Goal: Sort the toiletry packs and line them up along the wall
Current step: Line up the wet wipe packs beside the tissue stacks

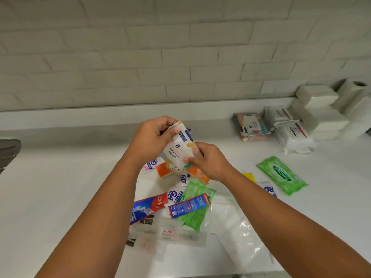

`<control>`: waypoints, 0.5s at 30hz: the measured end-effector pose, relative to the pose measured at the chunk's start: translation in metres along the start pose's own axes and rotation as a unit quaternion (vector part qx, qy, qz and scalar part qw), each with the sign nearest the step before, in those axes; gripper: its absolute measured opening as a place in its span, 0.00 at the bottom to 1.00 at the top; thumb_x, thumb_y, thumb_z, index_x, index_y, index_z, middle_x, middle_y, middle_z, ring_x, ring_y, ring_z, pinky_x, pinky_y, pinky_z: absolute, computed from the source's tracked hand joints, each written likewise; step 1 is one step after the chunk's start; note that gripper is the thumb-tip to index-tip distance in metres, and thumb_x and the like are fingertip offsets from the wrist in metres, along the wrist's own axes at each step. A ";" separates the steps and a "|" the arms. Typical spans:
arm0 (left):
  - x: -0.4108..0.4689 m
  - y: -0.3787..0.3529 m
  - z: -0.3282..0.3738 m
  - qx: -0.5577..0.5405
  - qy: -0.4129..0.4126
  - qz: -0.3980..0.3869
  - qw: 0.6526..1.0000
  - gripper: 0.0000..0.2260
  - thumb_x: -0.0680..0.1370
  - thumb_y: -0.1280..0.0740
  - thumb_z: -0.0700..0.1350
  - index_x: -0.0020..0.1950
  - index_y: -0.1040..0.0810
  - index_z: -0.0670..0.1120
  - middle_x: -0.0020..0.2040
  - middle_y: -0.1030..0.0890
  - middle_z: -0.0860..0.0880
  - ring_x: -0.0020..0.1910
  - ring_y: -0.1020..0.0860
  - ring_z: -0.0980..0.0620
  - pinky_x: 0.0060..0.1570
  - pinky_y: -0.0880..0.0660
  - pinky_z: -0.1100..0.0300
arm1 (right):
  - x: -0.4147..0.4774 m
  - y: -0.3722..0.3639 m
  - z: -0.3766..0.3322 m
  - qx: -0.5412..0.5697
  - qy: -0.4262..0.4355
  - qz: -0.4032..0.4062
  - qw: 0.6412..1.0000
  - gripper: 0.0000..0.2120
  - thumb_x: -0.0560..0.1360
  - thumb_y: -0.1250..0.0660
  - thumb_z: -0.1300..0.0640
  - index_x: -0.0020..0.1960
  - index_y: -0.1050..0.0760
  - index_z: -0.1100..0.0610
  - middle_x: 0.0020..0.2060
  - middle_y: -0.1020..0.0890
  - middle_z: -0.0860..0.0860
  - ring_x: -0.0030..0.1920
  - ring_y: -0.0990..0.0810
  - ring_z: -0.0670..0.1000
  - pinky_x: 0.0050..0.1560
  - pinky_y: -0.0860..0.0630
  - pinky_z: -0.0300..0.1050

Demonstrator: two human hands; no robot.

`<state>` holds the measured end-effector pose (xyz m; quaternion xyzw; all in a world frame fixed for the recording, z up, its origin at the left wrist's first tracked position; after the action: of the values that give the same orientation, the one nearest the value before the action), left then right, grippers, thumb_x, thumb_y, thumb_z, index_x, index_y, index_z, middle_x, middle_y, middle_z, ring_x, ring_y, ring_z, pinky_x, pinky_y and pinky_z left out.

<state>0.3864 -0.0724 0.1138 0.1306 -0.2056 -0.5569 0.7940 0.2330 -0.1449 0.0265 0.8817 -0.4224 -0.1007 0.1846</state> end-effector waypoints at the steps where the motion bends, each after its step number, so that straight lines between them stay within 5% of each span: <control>1: 0.006 -0.008 0.001 -0.007 0.000 0.004 1.000 0.02 0.79 0.30 0.44 0.49 0.18 0.49 0.42 0.14 0.50 0.41 0.16 0.47 0.45 0.19 0.48 | -0.001 0.008 0.005 0.004 -0.004 0.002 1.000 0.12 0.72 0.25 0.56 0.55 0.20 0.50 0.47 0.15 0.48 0.46 0.15 0.48 0.48 0.18 0.54; 6: 0.033 -0.058 -0.002 -0.056 0.007 0.068 0.996 0.06 0.76 0.26 0.46 0.51 0.18 0.48 0.45 0.15 0.49 0.42 0.19 0.55 0.38 0.22 0.62 | -0.005 0.074 0.040 0.034 -0.024 0.044 0.998 0.14 0.73 0.27 0.56 0.58 0.21 0.53 0.51 0.15 0.47 0.50 0.16 0.47 0.54 0.19 0.52; 10: 0.043 -0.124 -0.024 -0.086 0.056 0.059 0.993 0.15 0.74 0.26 0.52 0.58 0.20 0.50 0.49 0.15 0.51 0.47 0.17 0.53 0.50 0.21 0.58 | -0.003 0.131 0.072 0.115 -0.020 0.084 0.990 0.13 0.76 0.30 0.58 0.60 0.21 0.56 0.55 0.16 0.48 0.55 0.17 0.48 0.61 0.22 0.54; 13: 0.045 -0.188 -0.031 -0.123 0.091 0.000 0.988 0.04 0.78 0.29 0.43 0.50 0.18 0.51 0.37 0.16 0.54 0.36 0.21 0.58 0.42 0.24 0.63 | 0.002 0.165 0.094 0.157 -0.029 0.099 0.982 0.14 0.78 0.33 0.59 0.63 0.23 0.54 0.57 0.16 0.48 0.58 0.18 0.48 0.62 0.23 0.51; 15: 0.050 -0.219 -0.032 -0.138 0.105 0.000 0.985 0.06 0.80 0.32 0.40 0.49 0.17 0.50 0.33 0.18 0.54 0.33 0.24 0.58 0.39 0.26 0.63 | 0.005 0.183 0.108 0.171 -0.035 0.107 0.979 0.15 0.79 0.34 0.61 0.65 0.25 0.54 0.58 0.17 0.48 0.58 0.18 0.48 0.60 0.22 0.48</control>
<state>0.2343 -0.1958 -0.0008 0.0774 -0.0420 -0.5630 0.8218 0.0713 -0.2801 0.0032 0.8456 -0.5318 -0.0379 0.0262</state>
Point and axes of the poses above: each hand's wrist, its own x-axis towards the middle knuckle, its own y-axis out of the back of the hand, z = x × y, the point moved 6 cm from there along x, towards the middle knuckle
